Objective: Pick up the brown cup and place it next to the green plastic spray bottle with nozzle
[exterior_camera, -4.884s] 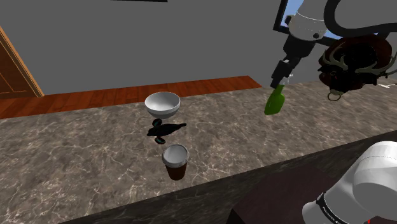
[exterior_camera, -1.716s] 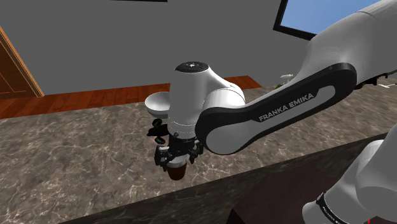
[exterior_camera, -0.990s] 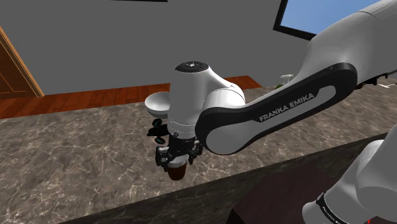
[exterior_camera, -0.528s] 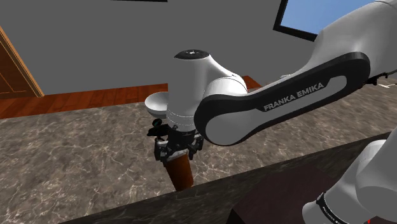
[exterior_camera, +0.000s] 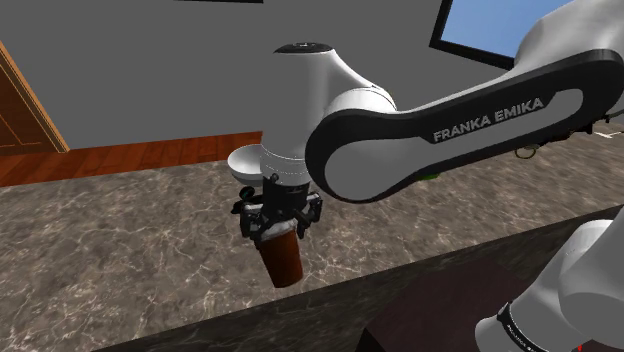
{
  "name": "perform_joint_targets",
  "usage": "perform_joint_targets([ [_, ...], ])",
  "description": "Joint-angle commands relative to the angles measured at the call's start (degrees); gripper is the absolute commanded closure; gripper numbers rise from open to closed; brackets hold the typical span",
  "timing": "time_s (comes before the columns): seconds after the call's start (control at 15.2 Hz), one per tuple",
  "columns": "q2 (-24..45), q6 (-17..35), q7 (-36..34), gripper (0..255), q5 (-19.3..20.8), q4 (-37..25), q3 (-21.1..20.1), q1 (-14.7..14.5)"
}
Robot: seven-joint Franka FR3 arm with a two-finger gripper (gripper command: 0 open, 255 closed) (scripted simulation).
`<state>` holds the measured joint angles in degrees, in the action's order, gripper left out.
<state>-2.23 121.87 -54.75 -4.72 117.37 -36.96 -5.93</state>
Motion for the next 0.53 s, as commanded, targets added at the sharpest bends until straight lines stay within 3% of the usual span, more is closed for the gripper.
perform_joint_targets([
  [0.0,-0.4,-1.6,0.2,255,-0.2,-1.2,0.1,0.1],
  [0.46,-1.7,-6.9,0.5,255,-0.9,-5.5,0.4,0.2],
])
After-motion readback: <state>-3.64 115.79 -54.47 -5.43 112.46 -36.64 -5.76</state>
